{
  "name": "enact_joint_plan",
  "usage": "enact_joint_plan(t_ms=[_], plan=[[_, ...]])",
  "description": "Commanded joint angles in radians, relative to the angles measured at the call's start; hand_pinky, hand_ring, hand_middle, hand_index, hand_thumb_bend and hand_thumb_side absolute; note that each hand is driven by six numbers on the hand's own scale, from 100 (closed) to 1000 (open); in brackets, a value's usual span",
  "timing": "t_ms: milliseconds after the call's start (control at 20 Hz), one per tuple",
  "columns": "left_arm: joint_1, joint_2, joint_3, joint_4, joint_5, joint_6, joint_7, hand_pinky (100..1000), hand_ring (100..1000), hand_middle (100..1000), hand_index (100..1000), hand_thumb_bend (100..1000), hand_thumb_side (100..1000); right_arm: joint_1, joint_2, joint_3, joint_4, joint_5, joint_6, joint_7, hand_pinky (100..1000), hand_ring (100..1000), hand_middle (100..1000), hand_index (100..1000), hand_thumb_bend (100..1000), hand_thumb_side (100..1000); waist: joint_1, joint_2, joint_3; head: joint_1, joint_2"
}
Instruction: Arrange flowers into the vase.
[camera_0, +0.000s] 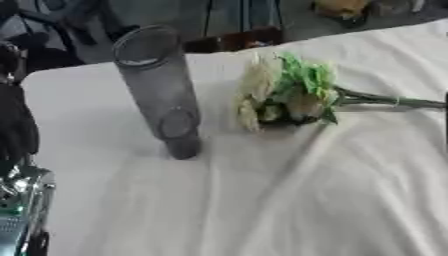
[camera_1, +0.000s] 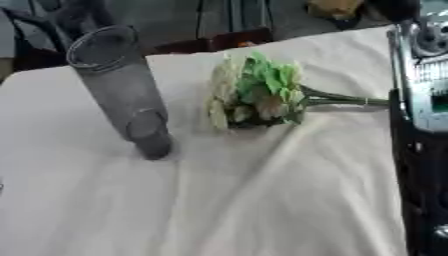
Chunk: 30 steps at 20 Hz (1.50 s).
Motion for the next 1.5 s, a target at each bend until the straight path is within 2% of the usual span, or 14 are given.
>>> enact_joint_plan(t_ms=[50,100,150,350,400,450,500,600,850,950,1250,1500], plan=[[-0.001,0.016,0.001,-0.014,0.0,0.0,-0.003,674,837,934,1000,100,1000,-0.038,-0.027,0.011,0.044,0.056,-0.03,-0.013,839,869,776,923,595,1000,-0.01,-0.028,-0.003,0.006,0.01],[0.001,0.018,0.002,-0.014,-0.001,0.001,-0.003,674,837,934,1000,100,1000,-0.055,-0.045,0.03,0.066,0.072,-0.022,-0.005,839,869,776,923,595,1000,-0.011,-0.03,-0.005,0.008,0.012],[0.003,0.02,0.001,-0.014,-0.001,0.002,-0.003,674,837,934,1000,100,1000,-0.073,-0.067,0.052,0.09,0.088,-0.01,0.008,869,904,816,949,664,1000,-0.013,-0.034,-0.007,0.008,0.014],[0.004,0.022,-0.003,-0.014,0.0,0.003,-0.005,674,837,934,1000,100,1000,-0.139,-0.158,0.141,0.183,0.147,0.004,0.063,876,919,841,968,692,995,-0.015,-0.039,-0.004,0.002,0.014],[0.003,0.021,-0.004,-0.014,0.0,0.003,-0.006,674,837,934,1000,100,1000,-0.149,-0.174,0.153,0.205,0.16,-0.004,0.076,882,929,858,976,714,920,-0.015,-0.039,-0.002,-0.001,0.013],[0.003,0.021,-0.006,-0.014,0.001,0.003,-0.008,674,837,934,1000,100,1000,-0.159,-0.187,0.166,0.228,0.175,-0.014,0.091,882,929,858,976,714,920,-0.015,-0.04,-0.001,-0.003,0.013],[0.003,0.021,-0.007,-0.014,0.002,0.004,-0.009,673,837,934,1000,100,1000,-0.169,-0.196,0.178,0.254,0.19,-0.022,0.106,887,935,864,976,734,855,-0.015,-0.041,0.0,-0.004,0.013],[0.004,0.021,-0.007,-0.014,0.004,0.004,-0.01,673,837,934,1000,100,1000,-0.187,-0.201,0.189,0.306,0.223,-0.036,0.139,891,940,870,976,753,809,-0.015,-0.043,0.0,-0.005,0.012],[0.006,0.021,-0.007,-0.014,0.005,0.006,-0.012,673,837,934,1000,100,1000,-0.214,-0.206,0.2,0.437,0.304,-0.087,0.219,915,981,918,1000,843,687,-0.016,-0.043,-0.002,-0.003,0.009],[0.006,0.02,-0.008,-0.014,0.005,0.007,-0.013,673,837,934,1000,100,1000,-0.224,-0.206,0.195,0.489,0.335,-0.116,0.251,917,986,928,1000,849,681,-0.016,-0.044,-0.003,-0.002,0.008],[0.009,0.02,-0.007,-0.014,0.006,0.007,-0.012,672,837,934,1000,100,1000,-0.257,-0.205,0.132,0.654,0.437,-0.217,0.351,919,992,939,1000,852,645,-0.015,-0.046,-0.005,-0.003,0.003],[0.01,0.02,-0.006,-0.014,0.005,0.008,-0.012,672,837,933,1000,100,1000,-0.248,-0.237,0.086,0.746,0.515,-0.286,0.337,915,988,937,1000,844,616,-0.016,-0.044,-0.009,-0.003,0.0]])
